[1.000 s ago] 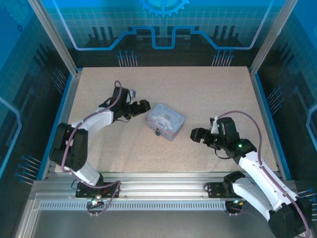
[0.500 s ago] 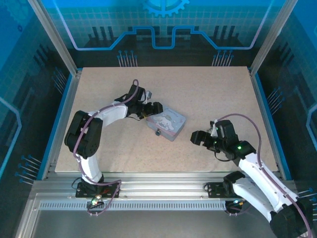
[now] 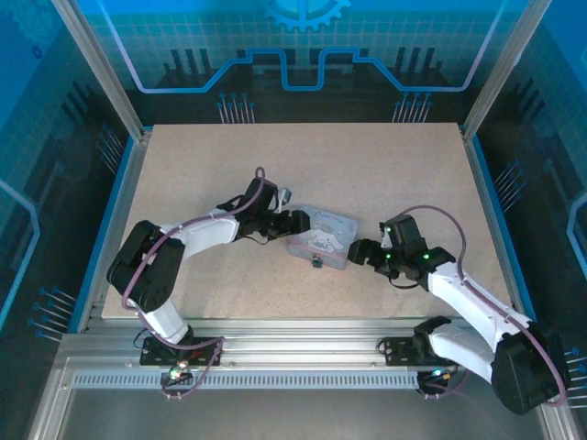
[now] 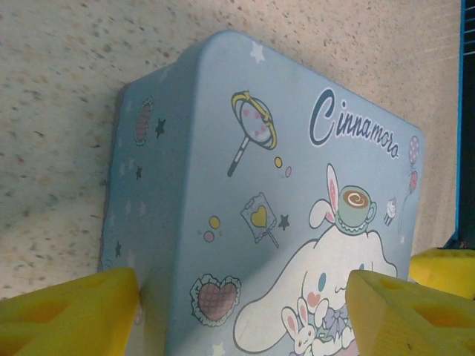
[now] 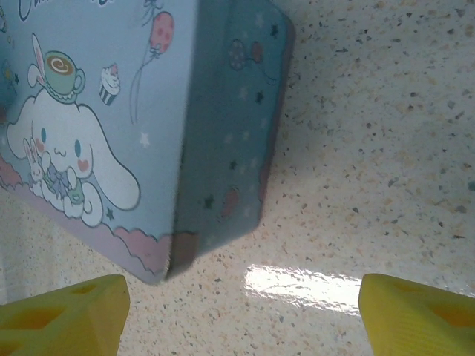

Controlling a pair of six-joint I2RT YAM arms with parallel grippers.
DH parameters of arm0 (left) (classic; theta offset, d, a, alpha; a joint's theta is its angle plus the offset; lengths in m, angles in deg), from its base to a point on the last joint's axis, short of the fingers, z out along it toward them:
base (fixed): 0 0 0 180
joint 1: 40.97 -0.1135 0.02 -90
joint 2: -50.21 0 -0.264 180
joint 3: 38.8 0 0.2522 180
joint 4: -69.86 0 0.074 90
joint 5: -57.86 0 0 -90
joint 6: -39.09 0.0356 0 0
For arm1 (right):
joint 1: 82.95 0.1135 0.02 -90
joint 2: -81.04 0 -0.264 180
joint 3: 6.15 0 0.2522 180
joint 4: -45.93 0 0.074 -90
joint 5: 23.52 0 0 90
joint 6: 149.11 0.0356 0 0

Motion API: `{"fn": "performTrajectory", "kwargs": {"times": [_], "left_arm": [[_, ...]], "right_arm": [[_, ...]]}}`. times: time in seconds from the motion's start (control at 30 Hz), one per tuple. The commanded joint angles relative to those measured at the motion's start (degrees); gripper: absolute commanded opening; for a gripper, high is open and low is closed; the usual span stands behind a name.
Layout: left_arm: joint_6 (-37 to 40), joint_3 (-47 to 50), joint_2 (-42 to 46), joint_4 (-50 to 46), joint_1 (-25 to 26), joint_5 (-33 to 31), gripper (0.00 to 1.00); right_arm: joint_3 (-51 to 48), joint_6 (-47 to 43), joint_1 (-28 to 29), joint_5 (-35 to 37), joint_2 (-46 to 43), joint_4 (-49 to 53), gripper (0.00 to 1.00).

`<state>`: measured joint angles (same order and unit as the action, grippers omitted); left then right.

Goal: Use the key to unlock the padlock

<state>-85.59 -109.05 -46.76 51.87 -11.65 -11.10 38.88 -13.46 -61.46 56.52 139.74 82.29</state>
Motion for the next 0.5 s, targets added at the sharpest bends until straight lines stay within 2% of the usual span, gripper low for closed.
{"fn": "performTrajectory", "kwargs": {"times": [0.0,0.13,0.47], "left_arm": [[-1.9,2.1,2.3,2.0,0.5,0.1,0.73],[-3.3,5.0,3.8,3.7,0.6,-0.2,0.69],[-3.7,8.6,6.1,5.9,0.6,-0.3,0.58]], "right_arm": [[1.7,0.5,0.6,-1.2,1.0,-2.2,0.81],[2.2,0.5,0.7,-1.7,2.3,-2.7,0.76],[4.2,0.1,0.7,-3.0,8.6,-6.3,0.56]]}}
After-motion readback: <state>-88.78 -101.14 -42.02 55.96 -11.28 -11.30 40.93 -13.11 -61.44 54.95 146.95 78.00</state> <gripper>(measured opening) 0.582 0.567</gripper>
